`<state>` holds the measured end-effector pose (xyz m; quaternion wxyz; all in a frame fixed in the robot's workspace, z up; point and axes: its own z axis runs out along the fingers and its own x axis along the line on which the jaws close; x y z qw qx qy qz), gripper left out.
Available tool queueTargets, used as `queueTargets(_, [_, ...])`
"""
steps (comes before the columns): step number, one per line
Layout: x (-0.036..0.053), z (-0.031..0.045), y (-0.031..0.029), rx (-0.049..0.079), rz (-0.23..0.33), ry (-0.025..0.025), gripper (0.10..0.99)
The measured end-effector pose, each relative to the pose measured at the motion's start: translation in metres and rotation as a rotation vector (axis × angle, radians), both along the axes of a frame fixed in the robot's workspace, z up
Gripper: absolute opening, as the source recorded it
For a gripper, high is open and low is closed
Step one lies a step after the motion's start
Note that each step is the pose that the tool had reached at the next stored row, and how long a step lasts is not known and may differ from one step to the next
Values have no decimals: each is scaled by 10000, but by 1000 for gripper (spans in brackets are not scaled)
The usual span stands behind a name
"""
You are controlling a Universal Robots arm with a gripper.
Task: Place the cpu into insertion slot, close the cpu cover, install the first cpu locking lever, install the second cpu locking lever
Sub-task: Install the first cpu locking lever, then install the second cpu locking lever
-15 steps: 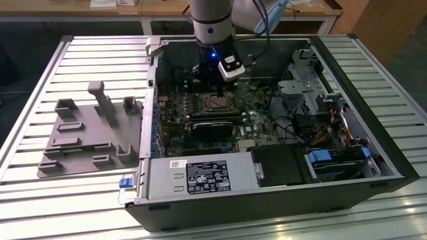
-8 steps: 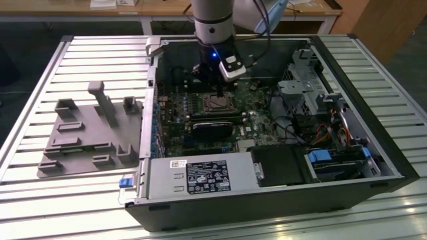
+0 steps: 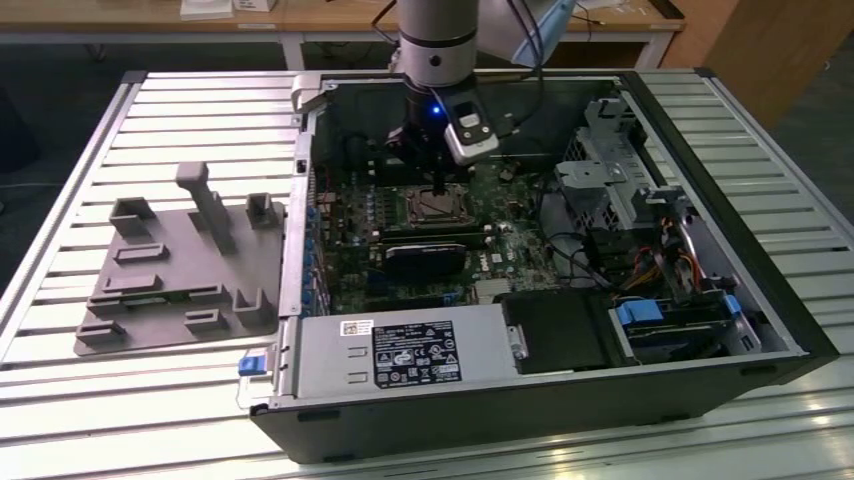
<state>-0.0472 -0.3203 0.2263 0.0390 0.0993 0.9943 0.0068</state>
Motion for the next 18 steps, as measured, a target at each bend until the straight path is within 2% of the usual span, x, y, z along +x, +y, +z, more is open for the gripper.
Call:
queueTargets(2, [11,0,0,-4,0,63,102])
queueTargets(14, [12,2,0,-5,0,67,102])
queueTargets(18, [12,38,0,-4,-1,67,102])
